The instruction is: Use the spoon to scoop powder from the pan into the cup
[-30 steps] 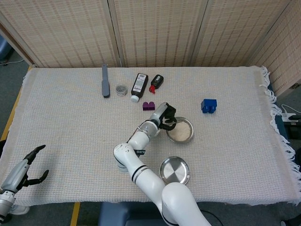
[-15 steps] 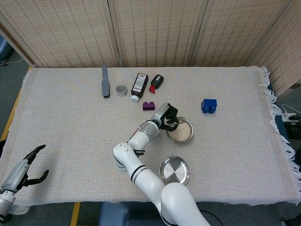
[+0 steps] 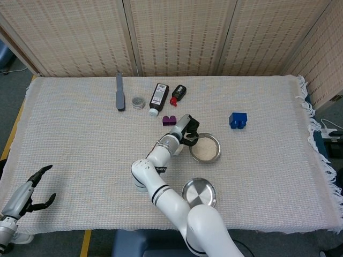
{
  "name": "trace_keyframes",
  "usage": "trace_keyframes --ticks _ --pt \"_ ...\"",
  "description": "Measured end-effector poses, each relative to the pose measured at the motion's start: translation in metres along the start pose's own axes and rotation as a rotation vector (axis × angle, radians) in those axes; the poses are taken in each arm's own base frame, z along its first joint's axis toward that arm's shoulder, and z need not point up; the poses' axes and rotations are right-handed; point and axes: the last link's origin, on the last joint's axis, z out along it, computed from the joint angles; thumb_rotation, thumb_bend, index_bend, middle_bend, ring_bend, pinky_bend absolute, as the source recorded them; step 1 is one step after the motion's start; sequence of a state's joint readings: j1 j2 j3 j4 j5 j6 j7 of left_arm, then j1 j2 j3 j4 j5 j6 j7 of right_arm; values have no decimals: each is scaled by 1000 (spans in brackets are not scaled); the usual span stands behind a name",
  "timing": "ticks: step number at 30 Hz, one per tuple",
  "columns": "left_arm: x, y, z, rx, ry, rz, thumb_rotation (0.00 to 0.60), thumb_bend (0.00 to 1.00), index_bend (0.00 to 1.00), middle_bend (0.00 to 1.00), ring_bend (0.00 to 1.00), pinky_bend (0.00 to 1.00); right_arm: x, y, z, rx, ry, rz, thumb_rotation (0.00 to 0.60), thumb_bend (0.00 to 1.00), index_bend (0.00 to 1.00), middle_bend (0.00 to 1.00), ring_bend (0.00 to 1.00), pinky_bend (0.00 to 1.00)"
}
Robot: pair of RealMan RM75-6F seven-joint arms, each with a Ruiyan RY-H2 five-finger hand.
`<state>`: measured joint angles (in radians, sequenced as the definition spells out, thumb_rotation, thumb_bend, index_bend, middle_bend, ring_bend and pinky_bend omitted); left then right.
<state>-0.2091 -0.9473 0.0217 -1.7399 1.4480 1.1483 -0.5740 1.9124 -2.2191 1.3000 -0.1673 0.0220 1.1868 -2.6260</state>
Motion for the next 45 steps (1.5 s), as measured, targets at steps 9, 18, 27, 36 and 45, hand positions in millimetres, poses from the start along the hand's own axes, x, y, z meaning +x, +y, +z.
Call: trace_keyframes --ticks 9,18,27,36,45 --pt "-1 0 0 -3 5 21 600 414 0 0 0 0 4 -6 5 69 55 111 600 383 762 993 1000 1000" --pt "-3 0 1 -5 13 44 600 413 0 0 0 0 3 -3 2 109 56 162 600 383 762 993 1000 1000" --pt "-4 -1 1 -7 19 74 600 414 0 0 0 0 7 5 -14 179 110 237 600 383 762 993 1000 1000" --pt "-5 -1 1 -8 24 102 600 413 0 0 0 0 -6 23 -36 261 167 271 600 383 762 993 1000 1000" --pt "-5 -3 1 0 37 138 600 413 0 0 0 0 -39 54 -35 299 178 321 600 382 762 993 1000 1000"
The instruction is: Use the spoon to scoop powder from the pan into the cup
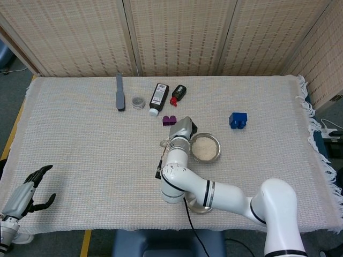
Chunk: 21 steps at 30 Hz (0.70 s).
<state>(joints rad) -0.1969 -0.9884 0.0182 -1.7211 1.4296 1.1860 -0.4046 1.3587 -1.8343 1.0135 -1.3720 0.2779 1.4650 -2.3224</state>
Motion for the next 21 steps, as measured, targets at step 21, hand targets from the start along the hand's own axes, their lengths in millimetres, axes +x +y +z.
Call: trace_keyframes --ticks 21 --pt "-6 4 3 16 14 60 600 413 0 0 0 0 -99 66 -34 207 72 34 600 380 762 993 1000 1000"
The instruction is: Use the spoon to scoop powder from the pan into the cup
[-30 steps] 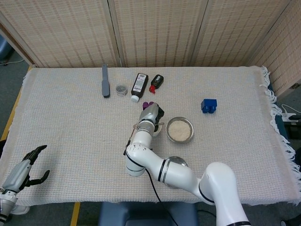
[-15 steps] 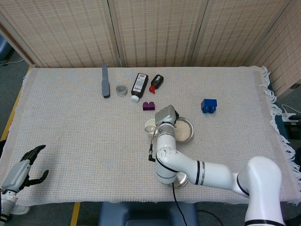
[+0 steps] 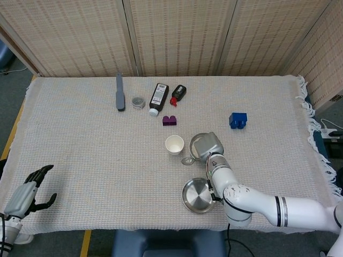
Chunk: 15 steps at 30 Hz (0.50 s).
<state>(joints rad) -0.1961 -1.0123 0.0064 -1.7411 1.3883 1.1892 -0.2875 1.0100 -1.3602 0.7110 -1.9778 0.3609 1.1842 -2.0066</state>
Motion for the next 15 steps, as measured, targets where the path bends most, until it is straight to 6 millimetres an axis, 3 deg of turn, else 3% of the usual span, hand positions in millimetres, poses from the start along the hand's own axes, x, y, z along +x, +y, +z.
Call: trace_keyframes --ticks 15 --pt "0 1 -3 -9 2 -1 600 413 0 0 0 0 -65 -26 -22 119 -72 -132 600 379 760 993 1000 1000"
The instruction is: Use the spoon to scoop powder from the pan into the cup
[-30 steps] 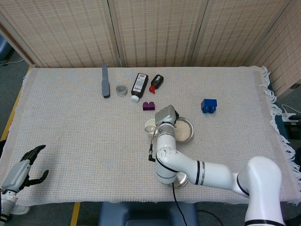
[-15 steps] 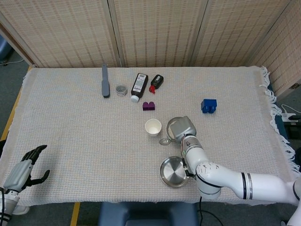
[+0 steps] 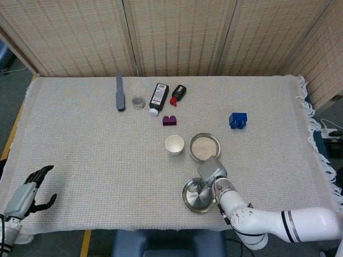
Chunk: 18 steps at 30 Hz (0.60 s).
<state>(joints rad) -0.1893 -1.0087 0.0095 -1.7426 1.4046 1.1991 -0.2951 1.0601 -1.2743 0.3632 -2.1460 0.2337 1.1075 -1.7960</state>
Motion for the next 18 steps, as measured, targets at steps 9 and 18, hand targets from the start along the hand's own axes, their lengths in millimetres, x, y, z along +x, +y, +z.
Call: trace_keyframes --ticks 9,18 --pt "1 0 0 -7 -3 -5 600 413 0 0 0 0 -24 -6 -2 -35 -54 -102 600 379 755 993 1000 1000" --pt "0 0 -2 -13 -5 -1 600 413 0 0 0 0 -38 1 4 -102 -74 -137 600 379 744 993 1000 1000"
